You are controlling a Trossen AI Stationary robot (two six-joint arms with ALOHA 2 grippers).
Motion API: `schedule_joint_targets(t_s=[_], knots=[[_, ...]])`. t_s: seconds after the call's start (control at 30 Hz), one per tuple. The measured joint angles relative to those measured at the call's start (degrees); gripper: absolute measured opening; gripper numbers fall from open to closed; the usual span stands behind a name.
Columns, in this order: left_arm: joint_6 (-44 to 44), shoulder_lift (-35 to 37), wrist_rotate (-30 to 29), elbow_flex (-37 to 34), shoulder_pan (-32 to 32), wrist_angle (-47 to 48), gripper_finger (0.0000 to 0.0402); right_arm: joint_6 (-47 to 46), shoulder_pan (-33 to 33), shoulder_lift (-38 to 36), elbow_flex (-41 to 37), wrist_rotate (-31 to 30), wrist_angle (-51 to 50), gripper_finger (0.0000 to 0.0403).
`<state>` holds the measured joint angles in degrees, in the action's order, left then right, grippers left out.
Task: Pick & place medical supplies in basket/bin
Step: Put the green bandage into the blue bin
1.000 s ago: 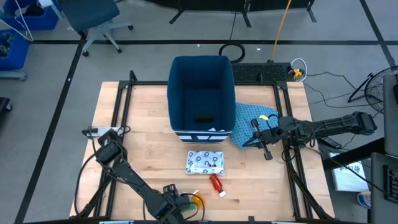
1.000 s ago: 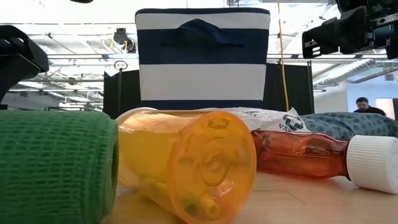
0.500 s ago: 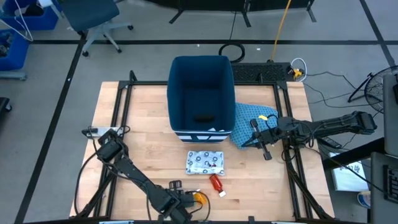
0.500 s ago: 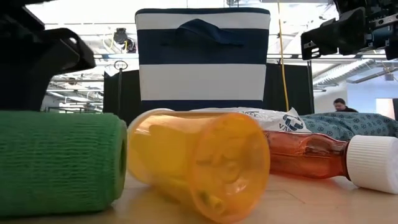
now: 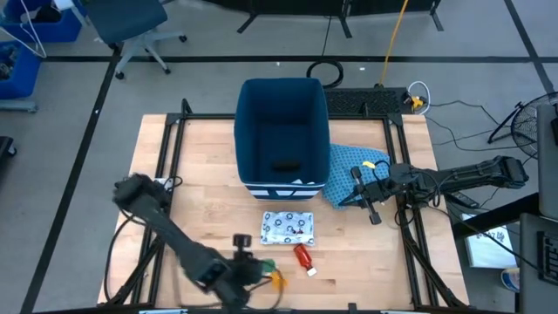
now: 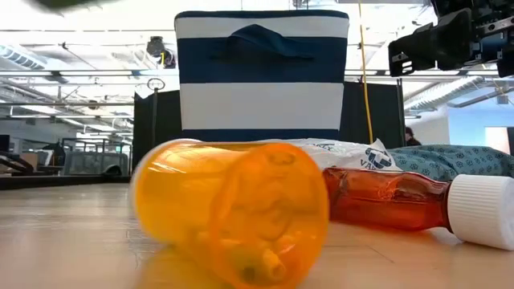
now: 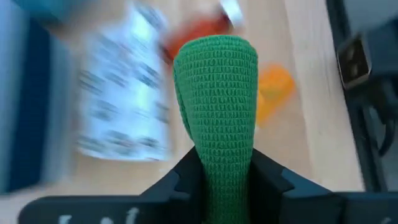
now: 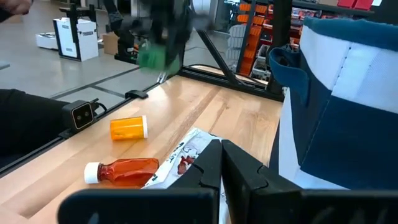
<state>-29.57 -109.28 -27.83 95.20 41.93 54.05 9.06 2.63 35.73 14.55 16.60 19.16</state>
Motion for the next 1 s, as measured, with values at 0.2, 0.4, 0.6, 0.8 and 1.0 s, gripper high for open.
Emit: schedule_joint_targets(t_s=[0.2, 0.4, 0.6, 0.8, 1.0], knots=[[12.01, 17.59, -12.21, -10.04, 1.00, -9.23, 0.0100, -0.87, 0.00, 0.00, 0.00, 0.01, 0.36, 0.0001], [25.50, 39.38, -11.76, -35.02, -2.15, -34.97, 0.0085, -2.38, 0.00, 0.02, 0.00, 0.02, 0.35, 0.0001], [34.17, 57.96, -2.75, -64.22, -8.12, -67.73, 0.0085, -2.83, 0.00, 0.02, 0.00, 0.02, 0.33, 0.0001], [37.53, 68.88, 9.99, -83.86, -16.69, -93.97, 0.0085, -5.60, 0.00, 0.04, 0.00, 0.14, 1.06, 0.0000], [35.53, 75.04, 10.90, -90.04, -21.16, -100.64, 0.0085, -4.83, 0.04, 0.03, 0.00, 0.20, 4.11, 0.0000]])
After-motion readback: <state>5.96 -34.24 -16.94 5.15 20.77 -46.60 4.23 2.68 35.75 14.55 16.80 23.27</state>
